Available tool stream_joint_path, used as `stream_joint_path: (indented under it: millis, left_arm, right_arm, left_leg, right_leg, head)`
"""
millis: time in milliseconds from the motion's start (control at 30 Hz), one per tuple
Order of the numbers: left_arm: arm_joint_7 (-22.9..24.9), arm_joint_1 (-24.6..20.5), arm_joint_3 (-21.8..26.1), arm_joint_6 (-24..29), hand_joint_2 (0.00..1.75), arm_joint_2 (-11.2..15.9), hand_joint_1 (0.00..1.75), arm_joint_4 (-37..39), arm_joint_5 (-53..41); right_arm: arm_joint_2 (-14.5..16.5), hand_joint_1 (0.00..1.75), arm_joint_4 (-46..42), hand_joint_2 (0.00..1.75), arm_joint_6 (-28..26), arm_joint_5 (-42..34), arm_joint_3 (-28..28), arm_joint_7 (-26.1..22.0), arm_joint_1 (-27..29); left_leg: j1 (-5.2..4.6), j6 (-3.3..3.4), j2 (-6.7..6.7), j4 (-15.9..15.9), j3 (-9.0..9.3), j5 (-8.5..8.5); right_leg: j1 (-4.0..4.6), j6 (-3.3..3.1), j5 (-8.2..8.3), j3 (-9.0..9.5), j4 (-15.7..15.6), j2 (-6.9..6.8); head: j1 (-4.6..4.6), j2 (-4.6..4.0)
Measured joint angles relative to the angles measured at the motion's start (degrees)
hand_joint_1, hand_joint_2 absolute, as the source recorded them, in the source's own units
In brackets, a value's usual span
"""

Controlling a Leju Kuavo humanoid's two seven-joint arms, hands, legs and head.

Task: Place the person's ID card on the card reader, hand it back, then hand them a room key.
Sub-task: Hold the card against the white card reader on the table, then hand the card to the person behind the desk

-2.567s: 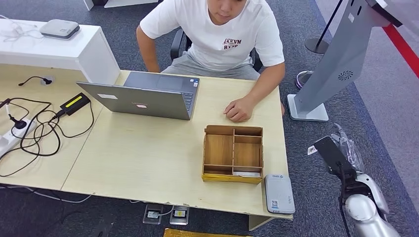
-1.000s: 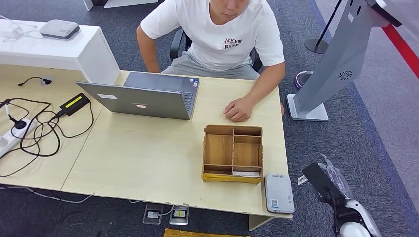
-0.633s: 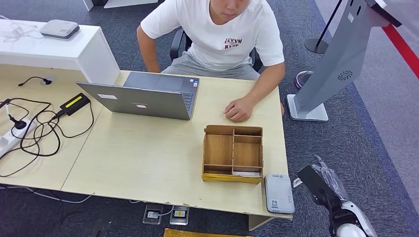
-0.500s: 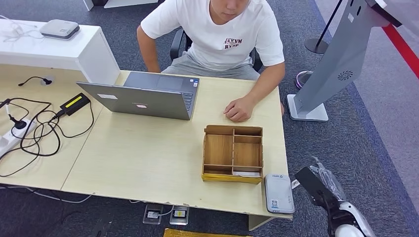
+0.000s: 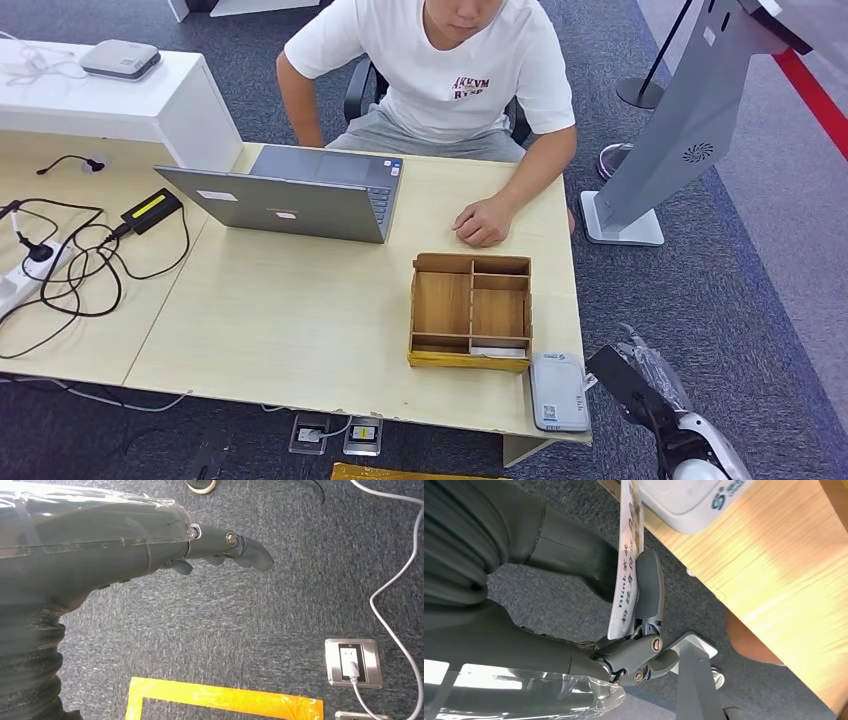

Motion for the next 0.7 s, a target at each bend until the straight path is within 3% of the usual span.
stream_joint_path:
  millis: [700]
  left_arm:
    - [-1.93,-0.01,-0.43,0.05,1.75,-0.29,0.00,-0.29,0.64]
  right_arm:
    - [-1.44,1.75,-0.03,1.75,-3.27,-2.45,2.42,0.42,-0.88]
  left_leg:
    - [0.00,0.00,0.00,0.00,-0.01,0.00]
  right_leg:
    - [0.00,0.00,0.00,0.01,0.00,0.00]
  head:
    - [0.00,0.00]
